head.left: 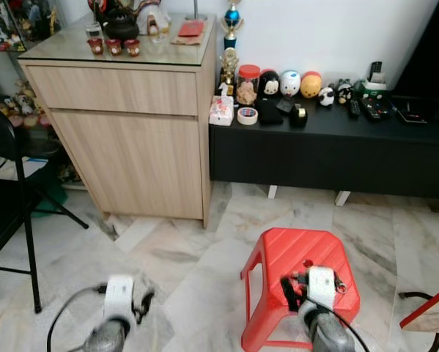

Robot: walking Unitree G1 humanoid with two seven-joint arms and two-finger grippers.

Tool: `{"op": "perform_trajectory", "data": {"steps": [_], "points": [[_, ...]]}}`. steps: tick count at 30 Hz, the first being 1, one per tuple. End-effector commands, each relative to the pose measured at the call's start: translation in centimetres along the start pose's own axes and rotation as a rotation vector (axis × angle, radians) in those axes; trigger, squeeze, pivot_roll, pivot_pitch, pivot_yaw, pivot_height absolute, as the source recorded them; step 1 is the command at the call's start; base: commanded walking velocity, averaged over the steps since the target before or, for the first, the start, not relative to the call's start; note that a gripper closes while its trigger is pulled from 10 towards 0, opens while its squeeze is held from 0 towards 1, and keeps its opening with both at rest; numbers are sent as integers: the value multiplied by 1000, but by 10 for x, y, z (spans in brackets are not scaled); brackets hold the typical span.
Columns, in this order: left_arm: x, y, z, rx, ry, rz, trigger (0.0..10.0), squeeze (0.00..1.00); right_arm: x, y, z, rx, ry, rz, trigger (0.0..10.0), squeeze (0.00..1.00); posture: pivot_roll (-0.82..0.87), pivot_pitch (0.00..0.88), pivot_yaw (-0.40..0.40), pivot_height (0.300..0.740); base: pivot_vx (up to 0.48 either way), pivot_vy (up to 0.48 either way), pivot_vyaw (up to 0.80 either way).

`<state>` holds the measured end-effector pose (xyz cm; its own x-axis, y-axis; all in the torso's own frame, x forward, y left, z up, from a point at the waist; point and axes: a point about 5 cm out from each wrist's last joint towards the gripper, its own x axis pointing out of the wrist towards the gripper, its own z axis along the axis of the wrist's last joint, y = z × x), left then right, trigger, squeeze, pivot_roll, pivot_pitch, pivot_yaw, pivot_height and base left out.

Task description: Hang keys on a hook

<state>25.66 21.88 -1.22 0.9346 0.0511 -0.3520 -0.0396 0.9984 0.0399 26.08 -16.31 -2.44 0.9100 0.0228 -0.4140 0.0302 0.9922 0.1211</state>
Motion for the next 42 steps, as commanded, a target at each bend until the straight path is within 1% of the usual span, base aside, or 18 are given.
{"op": "perform_trajectory", "data": {"steps": [1,2,3,6,9,11,16,18,20,25,29,40,42], "points": [[0,0,7,-20,-58,0,10000,0,0,-7,7,19,-51,-18,10000,0,36,0,-66,732,0,0,0],[1,-1,12,-22,-96,-2,10000,0,0,-6,11,17,-80,-12,10000,0,30,0,-66,732,0,0,0],[-1,-3,20,-20,-165,-13,10000,0,0,-4,17,13,-137,0,10000,0,26,0,-64,732,0,0,0],[-6,-4,25,-18,-234,-20,10000,0,-3,-1,23,6,-214,7,10000,0,31,0,-67,732,0,0,0],[-13,-6,31,-29,-297,-20,10000,0,-9,-4,27,45,-282,-16,10000,0,35,0,-69,732,0,0,0],[-16,-10,36,-34,-329,-41,10000,0,-15,-6,29,43,-315,-27,10000,0,27,0,-67,732,0,0,0],[-20,-18,42,-54,-357,-76,10000,0,-20,-8,32,62,-345,-45,10000,0,17,0,-69,732,0,0,0],[-22,-27,47,-62,-379,-106,10000,0,-24,-7,38,12,-374,-33,10000,0,14,0,-80,732,0,0,0],[-22,-31,54,-81,-402,-103,10000,0,-25,-6,46,-6,-397,-35,10000,0,13,3,-83,732,0,0,0],[-20,-33,61,-100,-409,-94,10000,0,-22,-2,51,4,-396,-56,10000,0,16,16,-84,732,0,0,0],[-19,-31,64,-97,-400,-94,10000,0,-22,-1,54,16,-396,-75,10000,0,15,25,-80,732,0,0,0],[-19,-28,64,-90,-379,-100,10000,0,-23,4,50,1,-364,-77,10000,0,13,19,-80,732,0,0,0],[-19,-28,65,-88,-378,-101,10000,0,-23,4,51,-25,-357,-75,10000,0,14,15,-80,732,0,0,0]]}}
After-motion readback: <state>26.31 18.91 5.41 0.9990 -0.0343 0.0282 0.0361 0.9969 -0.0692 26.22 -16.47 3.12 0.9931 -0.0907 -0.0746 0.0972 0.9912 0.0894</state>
